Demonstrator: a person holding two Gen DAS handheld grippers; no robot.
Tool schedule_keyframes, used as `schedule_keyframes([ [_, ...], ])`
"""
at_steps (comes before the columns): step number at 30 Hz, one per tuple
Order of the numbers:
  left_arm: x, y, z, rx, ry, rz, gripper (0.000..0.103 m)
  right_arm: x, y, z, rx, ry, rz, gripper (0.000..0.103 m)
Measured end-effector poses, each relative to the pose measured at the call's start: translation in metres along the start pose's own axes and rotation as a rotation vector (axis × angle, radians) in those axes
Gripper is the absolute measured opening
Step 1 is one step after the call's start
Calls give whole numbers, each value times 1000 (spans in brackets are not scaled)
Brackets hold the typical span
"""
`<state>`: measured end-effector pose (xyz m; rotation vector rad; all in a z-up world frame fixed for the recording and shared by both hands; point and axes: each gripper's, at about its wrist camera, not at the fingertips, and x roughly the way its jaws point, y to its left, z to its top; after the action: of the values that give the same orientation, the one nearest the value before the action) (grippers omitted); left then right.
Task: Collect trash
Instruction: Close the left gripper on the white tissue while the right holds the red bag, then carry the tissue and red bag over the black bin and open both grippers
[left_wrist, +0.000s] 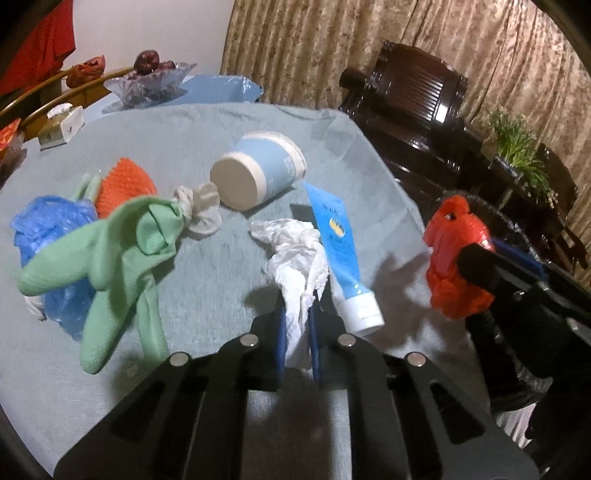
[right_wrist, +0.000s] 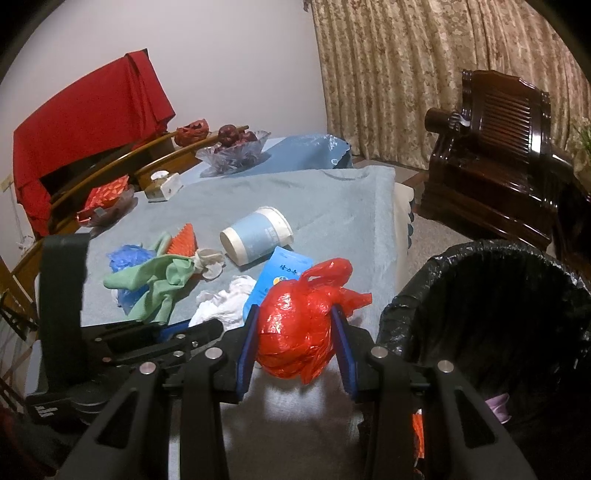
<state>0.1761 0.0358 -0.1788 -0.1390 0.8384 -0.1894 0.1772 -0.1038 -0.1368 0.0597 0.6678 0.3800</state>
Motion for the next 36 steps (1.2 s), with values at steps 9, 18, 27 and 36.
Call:
schedule_keyframes([
  [9, -49, -11, 21, 13, -93, -5, 10, -26, 3, 13, -9, -58, -6, 38],
  [18, -78, -44, 34, 58, -130, -46, 10, -67, -15, 22, 0, -118, -49, 38],
  [27, -80, -101, 36, 127, -139, -133, 10, -111, -63, 16, 50, -158, -159, 38],
  [36, -57, -171, 32, 228, -108, -236, 10, -143, -129, -8, 144, -157, -288, 38],
])
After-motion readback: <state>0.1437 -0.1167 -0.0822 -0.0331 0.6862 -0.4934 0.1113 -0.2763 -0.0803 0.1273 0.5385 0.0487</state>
